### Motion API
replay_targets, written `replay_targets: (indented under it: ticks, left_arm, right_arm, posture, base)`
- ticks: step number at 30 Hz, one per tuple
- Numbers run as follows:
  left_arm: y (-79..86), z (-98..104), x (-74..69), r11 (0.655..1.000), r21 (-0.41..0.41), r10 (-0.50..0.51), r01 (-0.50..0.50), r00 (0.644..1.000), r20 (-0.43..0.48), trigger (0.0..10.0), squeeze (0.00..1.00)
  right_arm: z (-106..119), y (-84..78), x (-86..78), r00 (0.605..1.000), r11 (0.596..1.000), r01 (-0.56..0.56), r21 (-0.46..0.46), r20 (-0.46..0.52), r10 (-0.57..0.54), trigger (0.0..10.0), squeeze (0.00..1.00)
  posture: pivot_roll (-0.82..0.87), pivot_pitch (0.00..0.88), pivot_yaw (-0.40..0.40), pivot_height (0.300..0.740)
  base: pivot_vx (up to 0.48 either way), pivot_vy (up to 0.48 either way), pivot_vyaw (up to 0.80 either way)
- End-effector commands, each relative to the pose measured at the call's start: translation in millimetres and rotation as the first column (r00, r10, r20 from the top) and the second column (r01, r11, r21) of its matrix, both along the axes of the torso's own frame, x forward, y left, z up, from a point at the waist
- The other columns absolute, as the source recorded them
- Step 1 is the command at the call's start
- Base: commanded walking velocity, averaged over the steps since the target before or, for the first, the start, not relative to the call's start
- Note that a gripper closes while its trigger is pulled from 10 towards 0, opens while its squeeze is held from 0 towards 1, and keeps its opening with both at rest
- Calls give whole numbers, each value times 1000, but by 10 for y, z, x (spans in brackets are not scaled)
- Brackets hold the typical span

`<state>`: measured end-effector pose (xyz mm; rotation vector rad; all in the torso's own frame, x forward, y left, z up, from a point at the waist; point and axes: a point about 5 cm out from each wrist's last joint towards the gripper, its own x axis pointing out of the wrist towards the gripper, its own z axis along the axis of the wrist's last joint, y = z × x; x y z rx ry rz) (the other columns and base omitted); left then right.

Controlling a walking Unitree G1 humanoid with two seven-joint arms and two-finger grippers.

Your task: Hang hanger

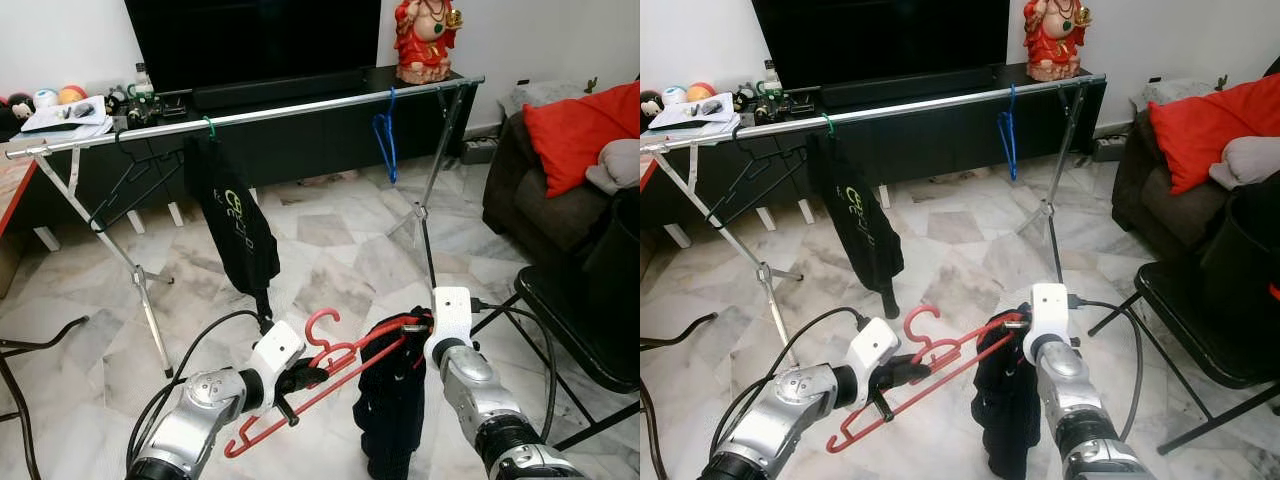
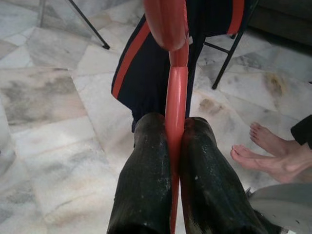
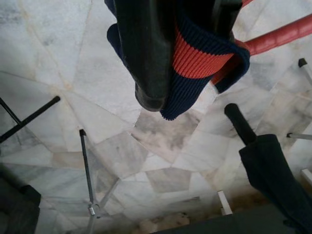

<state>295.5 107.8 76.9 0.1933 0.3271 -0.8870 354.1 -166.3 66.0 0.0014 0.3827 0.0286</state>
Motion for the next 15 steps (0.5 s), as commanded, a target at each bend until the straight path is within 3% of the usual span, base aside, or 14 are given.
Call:
replay_targets:
  ticks: [1, 15]
  left_arm:
    - [-2, 23, -24, 1000, -2, -16, 16, 1000, 0, 10000, 0]
    - [8, -2, 17, 999, 34, 22, -22, 1000, 6, 10000, 0]
  right_arm:
    - [139, 24, 82, 999, 1000, 8, 12, 49, -9, 10000, 0]
    - [254, 268, 117, 990, 992, -108, 63, 93, 102, 10000, 0]
  posture:
    - [72, 57, 44, 740]
    - [62, 54, 47, 740]
  base:
    - [0, 0, 0]
    - [0, 0, 0]
